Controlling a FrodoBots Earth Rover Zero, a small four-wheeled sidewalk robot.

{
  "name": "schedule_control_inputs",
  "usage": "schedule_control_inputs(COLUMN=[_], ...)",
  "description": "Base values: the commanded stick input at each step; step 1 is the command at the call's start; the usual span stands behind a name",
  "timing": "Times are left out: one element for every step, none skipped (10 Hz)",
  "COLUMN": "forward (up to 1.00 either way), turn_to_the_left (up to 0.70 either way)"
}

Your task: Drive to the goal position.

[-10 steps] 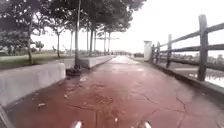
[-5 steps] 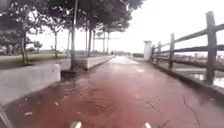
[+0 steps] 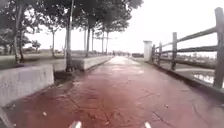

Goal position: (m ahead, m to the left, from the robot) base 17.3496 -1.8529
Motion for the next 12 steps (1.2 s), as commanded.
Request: schedule_control_inputs(forward=[0.50, 0.50, 0.50, 0.50, 0.50, 0.50, 0.50, 0.50, 0.50, 0.50, 0.50, 0.50], turn_to_the_left=[0.00, 0.00, 0.00, 0.00, 0.00, 0.00, 0.00, 0.00, 0.00, 0.00, 0.00, 0.00])
